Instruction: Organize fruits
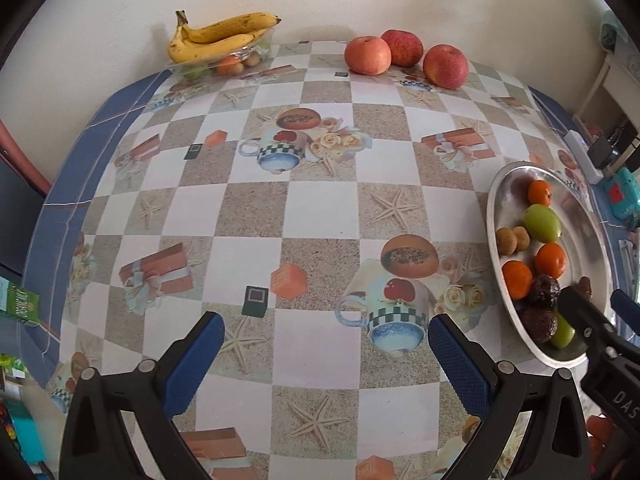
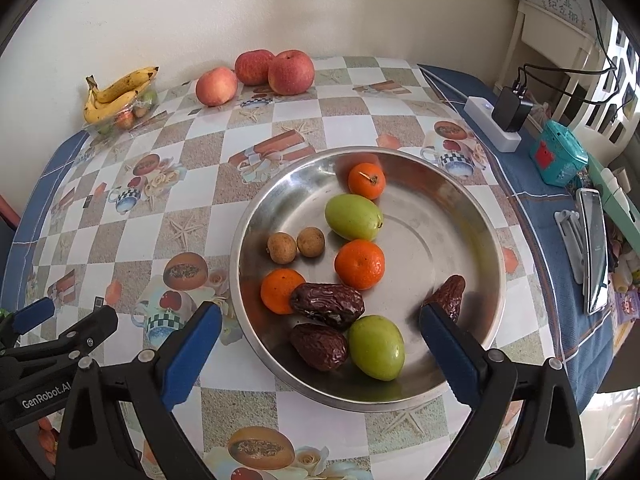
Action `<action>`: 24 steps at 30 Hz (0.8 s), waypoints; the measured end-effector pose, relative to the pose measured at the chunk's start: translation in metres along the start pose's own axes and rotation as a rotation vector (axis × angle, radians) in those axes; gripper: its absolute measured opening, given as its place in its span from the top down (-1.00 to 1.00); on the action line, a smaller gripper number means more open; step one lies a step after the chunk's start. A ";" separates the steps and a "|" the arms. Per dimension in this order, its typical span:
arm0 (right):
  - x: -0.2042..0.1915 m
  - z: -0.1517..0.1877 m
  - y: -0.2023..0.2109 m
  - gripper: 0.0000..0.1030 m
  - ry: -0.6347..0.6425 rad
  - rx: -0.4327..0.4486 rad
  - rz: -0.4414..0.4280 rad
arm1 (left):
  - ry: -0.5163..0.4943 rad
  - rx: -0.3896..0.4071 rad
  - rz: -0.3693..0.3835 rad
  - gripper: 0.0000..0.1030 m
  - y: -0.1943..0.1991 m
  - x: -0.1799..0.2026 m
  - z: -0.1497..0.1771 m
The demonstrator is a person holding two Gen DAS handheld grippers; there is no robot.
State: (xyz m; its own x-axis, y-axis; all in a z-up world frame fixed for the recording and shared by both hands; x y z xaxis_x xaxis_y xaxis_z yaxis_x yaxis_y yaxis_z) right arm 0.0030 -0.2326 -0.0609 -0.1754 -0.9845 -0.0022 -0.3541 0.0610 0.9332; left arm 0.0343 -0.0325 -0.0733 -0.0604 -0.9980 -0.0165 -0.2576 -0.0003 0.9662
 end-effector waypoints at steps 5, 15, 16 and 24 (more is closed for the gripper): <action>0.000 -0.001 0.005 -0.93 -0.016 0.009 -0.021 | -0.009 -0.003 -0.036 -1.00 0.003 -0.002 0.003; 0.003 -0.002 0.008 -0.93 -0.036 0.019 -0.030 | 0.039 0.007 -0.037 -1.00 0.010 -0.014 0.001; 0.003 -0.002 0.008 -0.93 -0.035 0.019 -0.030 | 0.043 0.006 -0.033 -1.00 0.010 -0.014 0.001; 0.000 -0.003 0.010 -0.93 -0.020 0.024 -0.029 | 0.066 -0.022 -0.037 -1.00 0.005 -0.020 0.002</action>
State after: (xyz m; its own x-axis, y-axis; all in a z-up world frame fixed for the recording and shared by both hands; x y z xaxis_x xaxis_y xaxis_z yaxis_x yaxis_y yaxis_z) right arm 0.0029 -0.2325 -0.0507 -0.1828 -0.9825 -0.0369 -0.3814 0.0363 0.9237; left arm 0.0320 -0.0128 -0.0689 0.0132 -0.9993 -0.0361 -0.2373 -0.0382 0.9707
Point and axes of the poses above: each gripper's, at about its wrist camera, not at the fingertips, and y roughly against the way its jaws point, x to its right, z to its underside, the point moved 9 cm from there along -y, roughly the way its jaws point, and after that the axes turned 8 degrees about -x, right-handed, at the moved point
